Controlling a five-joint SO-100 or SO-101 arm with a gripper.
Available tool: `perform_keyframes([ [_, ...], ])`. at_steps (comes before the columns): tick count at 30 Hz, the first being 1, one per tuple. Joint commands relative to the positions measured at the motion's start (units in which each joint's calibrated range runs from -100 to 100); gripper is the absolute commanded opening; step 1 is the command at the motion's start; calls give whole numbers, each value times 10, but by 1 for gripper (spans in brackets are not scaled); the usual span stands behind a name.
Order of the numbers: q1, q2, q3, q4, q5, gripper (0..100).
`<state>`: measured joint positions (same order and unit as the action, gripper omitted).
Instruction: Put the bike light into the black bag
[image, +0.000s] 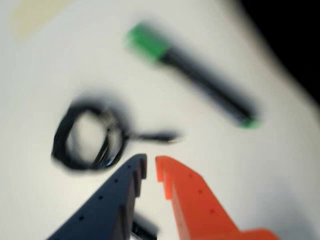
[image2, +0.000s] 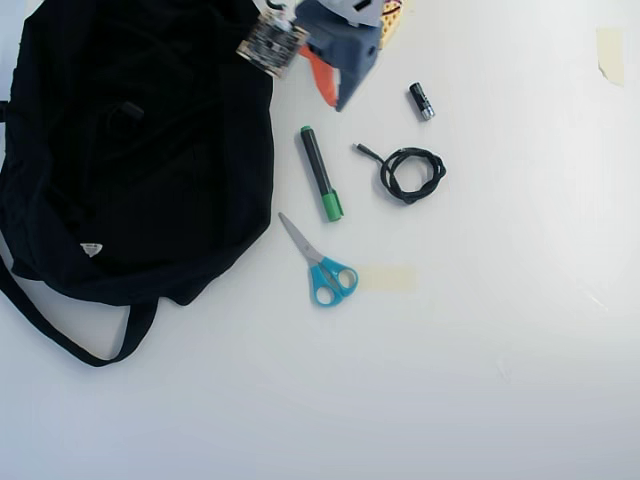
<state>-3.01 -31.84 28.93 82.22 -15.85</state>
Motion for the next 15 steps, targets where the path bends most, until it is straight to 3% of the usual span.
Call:
perform_keyframes([
  [1, -104, -63, 137, -105, 3, 2],
  [6, -133, -162, 300, -207, 13, 2],
  [12, -69, -286, 440, -232, 140, 2],
  [15, -32, -341, 481, -232, 172, 2],
])
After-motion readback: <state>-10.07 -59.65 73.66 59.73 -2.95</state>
